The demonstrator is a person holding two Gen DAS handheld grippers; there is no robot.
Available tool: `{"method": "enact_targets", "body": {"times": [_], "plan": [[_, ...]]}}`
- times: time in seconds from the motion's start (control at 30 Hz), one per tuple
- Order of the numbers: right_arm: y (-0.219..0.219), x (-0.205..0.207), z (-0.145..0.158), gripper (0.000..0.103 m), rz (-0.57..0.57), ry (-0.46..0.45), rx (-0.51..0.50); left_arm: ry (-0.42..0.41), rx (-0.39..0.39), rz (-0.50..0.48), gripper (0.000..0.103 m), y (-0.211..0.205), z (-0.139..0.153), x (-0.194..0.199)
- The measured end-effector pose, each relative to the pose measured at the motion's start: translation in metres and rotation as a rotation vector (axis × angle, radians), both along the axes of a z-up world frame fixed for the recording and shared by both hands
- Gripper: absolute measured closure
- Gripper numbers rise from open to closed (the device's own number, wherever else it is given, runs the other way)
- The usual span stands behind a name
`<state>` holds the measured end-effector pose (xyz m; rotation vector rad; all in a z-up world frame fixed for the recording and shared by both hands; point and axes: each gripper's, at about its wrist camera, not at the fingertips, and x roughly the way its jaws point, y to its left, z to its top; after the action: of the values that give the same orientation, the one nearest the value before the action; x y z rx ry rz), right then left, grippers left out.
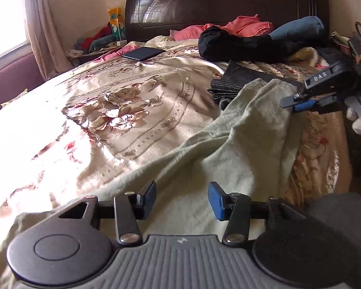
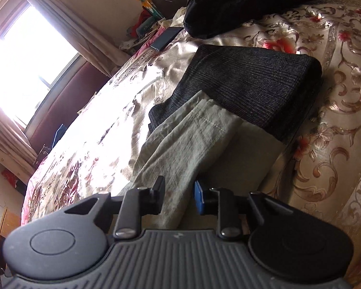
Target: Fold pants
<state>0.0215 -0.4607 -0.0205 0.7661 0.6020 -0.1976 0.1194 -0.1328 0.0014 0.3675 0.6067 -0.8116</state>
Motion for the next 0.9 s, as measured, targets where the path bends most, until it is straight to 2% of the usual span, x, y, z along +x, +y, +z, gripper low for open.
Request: {"method": "enact_targets", "body": {"times": [0.03, 0.1, 0.27, 0.3, 0.4, 0.47, 0.5, 0.53, 0.57, 0.6, 0.63, 0.67, 0.8, 0.9], "plan": [[-0.001, -0.002, -0.002, 0.097, -0.007, 0.009, 0.003, -0.008, 0.006, -0.003, 0.043, -0.006, -0.001, 0.003], [-0.006, -0.008, -0.004, 0.098, -0.032, 0.010, 0.020, 0.000, -0.001, -0.022, 0.043, -0.016, -0.001, 0.002], [-0.024, -0.028, 0.000, 0.099, -0.075, -0.067, 0.071, 0.042, 0.013, -0.081, 0.043, -0.031, -0.013, -0.017], [-0.026, -0.029, 0.000, 0.093, -0.079, -0.078, 0.081, 0.055, 0.019, -0.088, 0.043, -0.034, -0.016, -0.022], [-0.033, -0.029, 0.001, 0.092, -0.101, -0.098, 0.080, 0.070, 0.029, -0.095, 0.043, -0.037, -0.020, -0.031], [-0.035, -0.027, 0.000, 0.082, -0.103, -0.113, 0.095, 0.075, 0.032, -0.094, 0.043, -0.038, -0.020, -0.034], [-0.037, -0.024, -0.002, 0.071, -0.099, -0.123, 0.110, 0.076, 0.033, -0.091, 0.043, -0.038, -0.020, -0.036], [-0.037, -0.022, -0.003, 0.066, -0.099, -0.124, 0.121, 0.079, 0.035, -0.087, 0.043, -0.037, -0.020, -0.036], [-0.038, -0.019, -0.004, 0.066, -0.102, -0.125, 0.129, 0.080, 0.035, -0.084, 0.042, -0.037, -0.020, -0.037], [-0.038, -0.018, -0.004, 0.070, -0.109, -0.124, 0.126, 0.082, 0.034, -0.079, 0.042, -0.035, -0.020, -0.037], [-0.038, -0.017, -0.004, 0.091, -0.118, -0.114, 0.115, 0.084, 0.036, -0.075, 0.042, -0.034, -0.020, -0.037], [-0.037, -0.016, -0.002, 0.099, -0.122, -0.102, 0.105, 0.083, 0.040, -0.073, 0.042, -0.034, -0.020, -0.037], [-0.032, -0.014, 0.023, 0.099, -0.087, -0.170, 0.106, 0.060, 0.040, -0.065, 0.042, -0.030, -0.014, -0.032], [-0.025, -0.014, 0.061, 0.099, -0.041, -0.286, 0.094, 0.031, 0.004, -0.045, 0.042, -0.022, 0.000, -0.030]]}}
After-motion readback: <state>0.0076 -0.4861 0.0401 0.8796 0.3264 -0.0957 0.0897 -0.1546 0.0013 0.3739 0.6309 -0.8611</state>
